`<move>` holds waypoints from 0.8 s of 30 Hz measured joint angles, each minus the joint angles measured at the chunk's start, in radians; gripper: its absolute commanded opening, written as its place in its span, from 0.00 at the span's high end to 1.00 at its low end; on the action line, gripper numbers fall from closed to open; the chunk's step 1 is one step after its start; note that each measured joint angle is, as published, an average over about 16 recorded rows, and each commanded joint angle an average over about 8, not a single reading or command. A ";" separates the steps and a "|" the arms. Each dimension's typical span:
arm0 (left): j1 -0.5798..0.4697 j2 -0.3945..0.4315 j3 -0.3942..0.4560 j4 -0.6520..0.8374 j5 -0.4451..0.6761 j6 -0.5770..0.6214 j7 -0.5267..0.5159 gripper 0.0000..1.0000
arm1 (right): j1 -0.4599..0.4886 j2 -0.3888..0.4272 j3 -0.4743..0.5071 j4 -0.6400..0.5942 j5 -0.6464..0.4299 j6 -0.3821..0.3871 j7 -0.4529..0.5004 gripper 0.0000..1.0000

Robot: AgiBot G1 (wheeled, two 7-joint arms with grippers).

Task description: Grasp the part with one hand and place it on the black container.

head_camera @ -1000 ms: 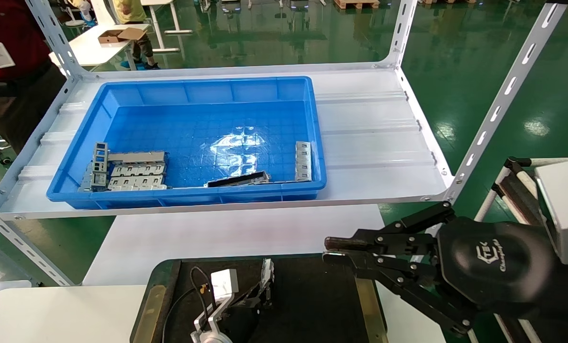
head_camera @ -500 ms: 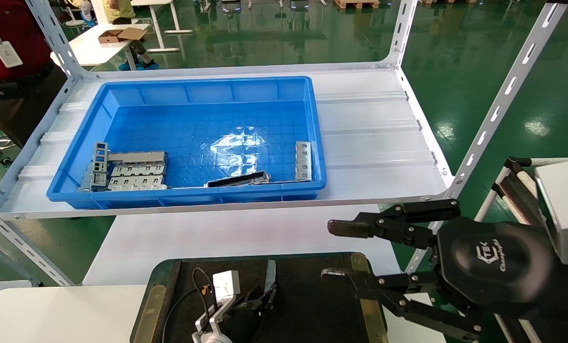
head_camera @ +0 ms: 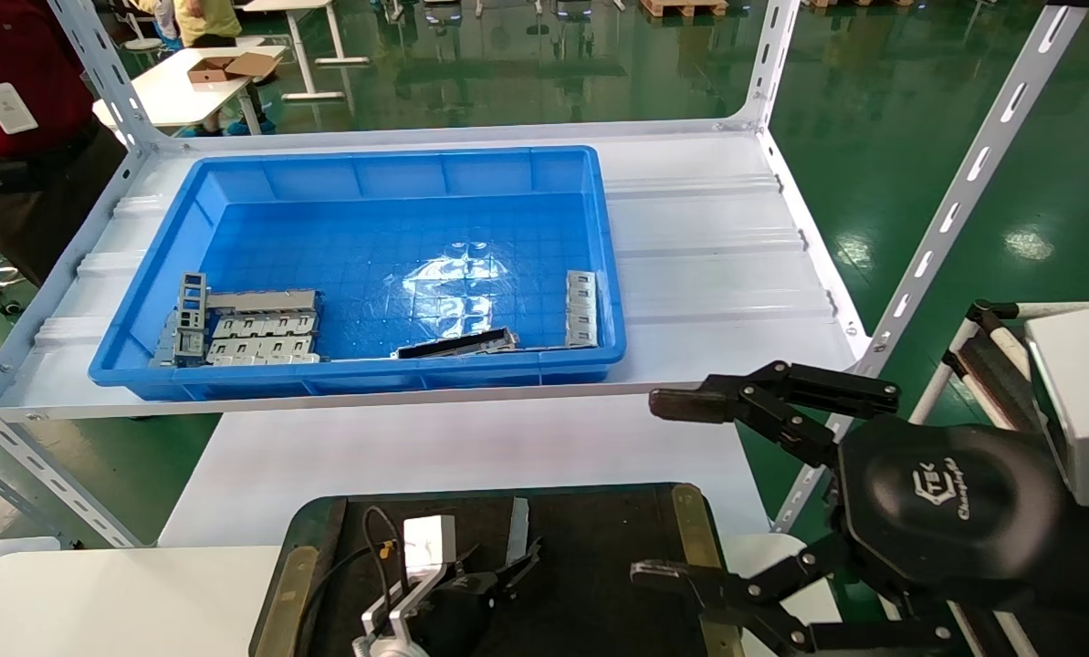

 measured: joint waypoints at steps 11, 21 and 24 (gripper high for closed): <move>0.055 -0.147 -0.044 -0.163 0.116 0.069 0.014 0.00 | 0.000 0.000 0.000 0.000 0.000 0.000 0.000 0.00; 0.117 -0.303 -0.155 -0.253 0.223 0.223 0.019 0.00 | 0.000 0.000 0.000 0.000 0.000 0.000 0.000 0.00; 0.133 -0.344 -0.198 -0.261 0.240 0.286 0.030 0.00 | 0.000 0.000 0.000 0.000 0.000 0.000 0.000 0.00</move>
